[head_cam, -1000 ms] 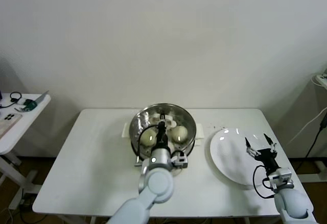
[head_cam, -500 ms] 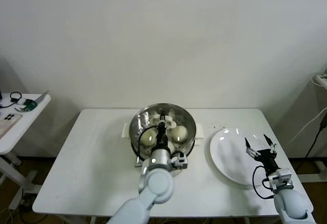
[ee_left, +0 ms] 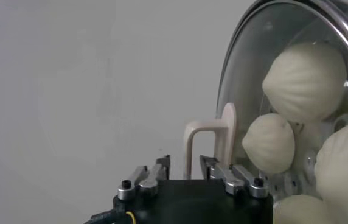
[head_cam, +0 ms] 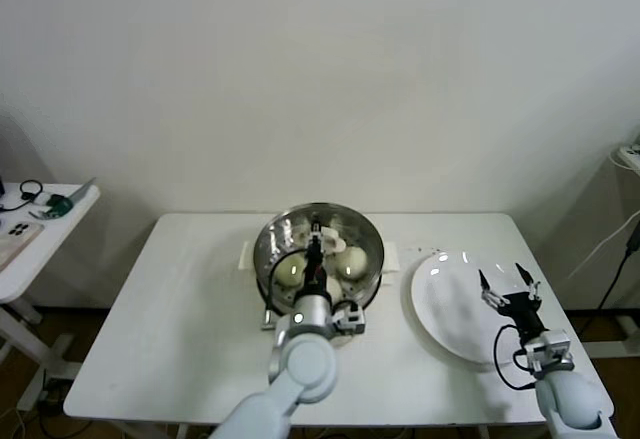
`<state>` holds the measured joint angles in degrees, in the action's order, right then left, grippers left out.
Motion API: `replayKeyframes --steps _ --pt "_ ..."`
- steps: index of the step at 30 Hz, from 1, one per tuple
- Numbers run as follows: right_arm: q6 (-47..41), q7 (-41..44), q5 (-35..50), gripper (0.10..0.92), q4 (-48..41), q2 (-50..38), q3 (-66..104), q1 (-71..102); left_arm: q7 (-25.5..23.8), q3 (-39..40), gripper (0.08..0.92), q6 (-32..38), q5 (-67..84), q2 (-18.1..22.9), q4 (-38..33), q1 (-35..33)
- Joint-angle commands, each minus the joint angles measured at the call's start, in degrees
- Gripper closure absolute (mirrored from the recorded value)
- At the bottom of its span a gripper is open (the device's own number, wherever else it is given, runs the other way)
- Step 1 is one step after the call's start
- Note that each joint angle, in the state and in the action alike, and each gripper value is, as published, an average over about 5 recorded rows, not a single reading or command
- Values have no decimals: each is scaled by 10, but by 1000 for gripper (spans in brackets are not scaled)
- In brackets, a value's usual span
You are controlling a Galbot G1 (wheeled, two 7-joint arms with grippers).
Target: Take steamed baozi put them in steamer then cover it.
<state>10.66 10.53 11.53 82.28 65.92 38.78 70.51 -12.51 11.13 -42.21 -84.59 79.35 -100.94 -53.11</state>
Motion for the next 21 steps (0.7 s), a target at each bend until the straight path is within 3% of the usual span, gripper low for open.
replayKeyframes --steps 1,14,21 --pt "-11 5 8 203 6 -2 2 1 -2 1 559 -28 13 -13 -37 -4" --pt "-24 9 17 203 7 -6 5 0 4 -25 202 -28 94 -67 -134 -51" --pt "-25 9 17 203 6 -9 6 0 40 -37 177 -16 120 -92 -170 -89"
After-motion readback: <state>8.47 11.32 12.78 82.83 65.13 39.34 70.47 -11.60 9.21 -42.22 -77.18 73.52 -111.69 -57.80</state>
